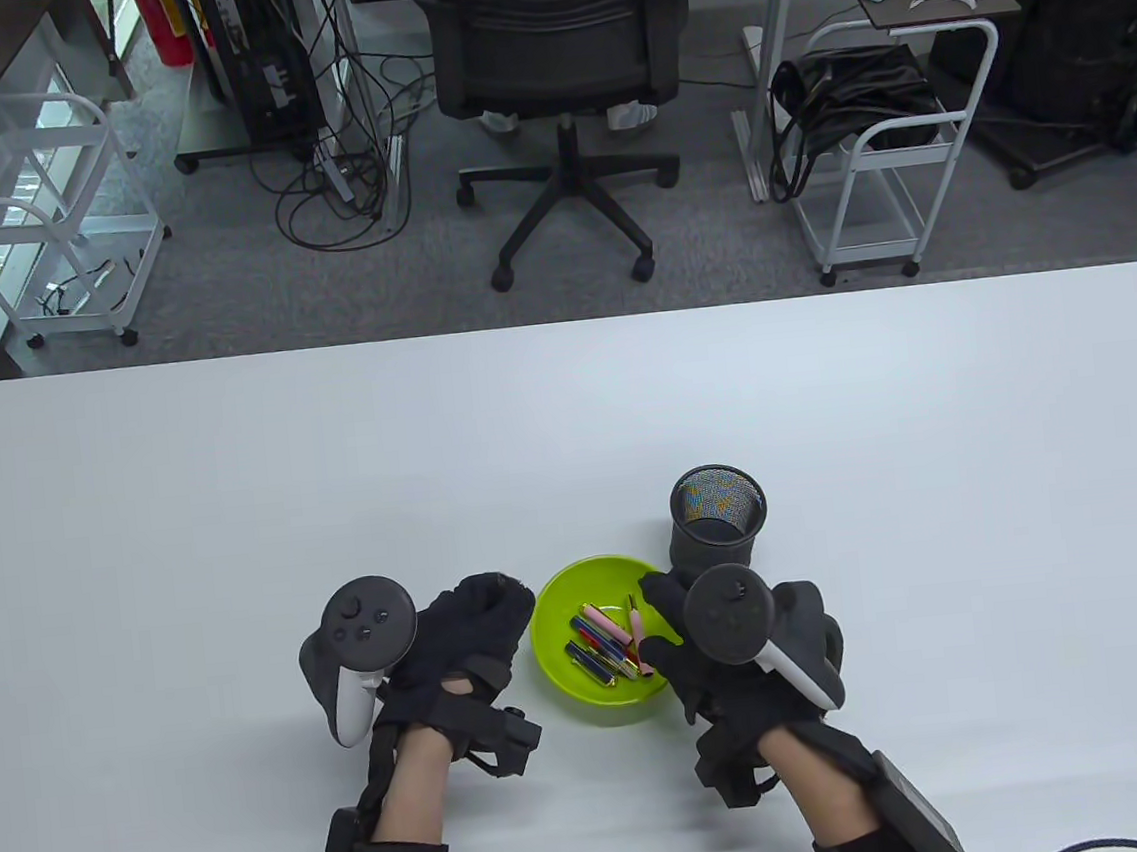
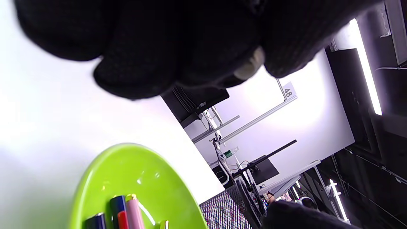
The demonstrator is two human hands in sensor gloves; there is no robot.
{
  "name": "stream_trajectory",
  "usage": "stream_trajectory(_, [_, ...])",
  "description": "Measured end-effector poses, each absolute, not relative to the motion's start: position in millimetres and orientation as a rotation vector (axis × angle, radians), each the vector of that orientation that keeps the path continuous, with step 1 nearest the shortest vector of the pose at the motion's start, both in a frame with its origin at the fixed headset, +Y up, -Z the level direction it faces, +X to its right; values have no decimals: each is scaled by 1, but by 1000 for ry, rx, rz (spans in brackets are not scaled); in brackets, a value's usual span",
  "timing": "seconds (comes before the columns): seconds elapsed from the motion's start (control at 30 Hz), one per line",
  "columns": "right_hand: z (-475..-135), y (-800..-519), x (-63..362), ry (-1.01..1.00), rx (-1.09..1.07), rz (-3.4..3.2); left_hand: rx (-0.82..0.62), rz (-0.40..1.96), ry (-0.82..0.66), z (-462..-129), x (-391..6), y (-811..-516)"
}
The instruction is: Assemble fountain pens from components
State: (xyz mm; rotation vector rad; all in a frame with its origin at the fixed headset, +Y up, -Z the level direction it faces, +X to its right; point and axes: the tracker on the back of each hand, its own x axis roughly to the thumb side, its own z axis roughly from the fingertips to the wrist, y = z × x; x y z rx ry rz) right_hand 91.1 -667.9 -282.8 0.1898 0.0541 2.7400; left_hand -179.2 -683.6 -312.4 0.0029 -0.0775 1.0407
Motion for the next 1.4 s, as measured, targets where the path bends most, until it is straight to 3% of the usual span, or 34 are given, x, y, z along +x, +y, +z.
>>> stream_trajectory(0.37, [-289, -674, 54, 99, 244, 3056, 78, 1006, -79, -305, -189, -670])
stream_trajectory(0.57, [-315, -683, 19, 311, 199, 3210, 106, 878, -5, -306, -198, -674])
stream_trajectory(0.93, [-337, -706, -8, 537, 54, 3390, 64, 972, 25, -310, -208, -679])
stream_trajectory(1.4, [-330, -697, -7, 489, 52, 3433, 24, 996, 25, -311, -209, -683])
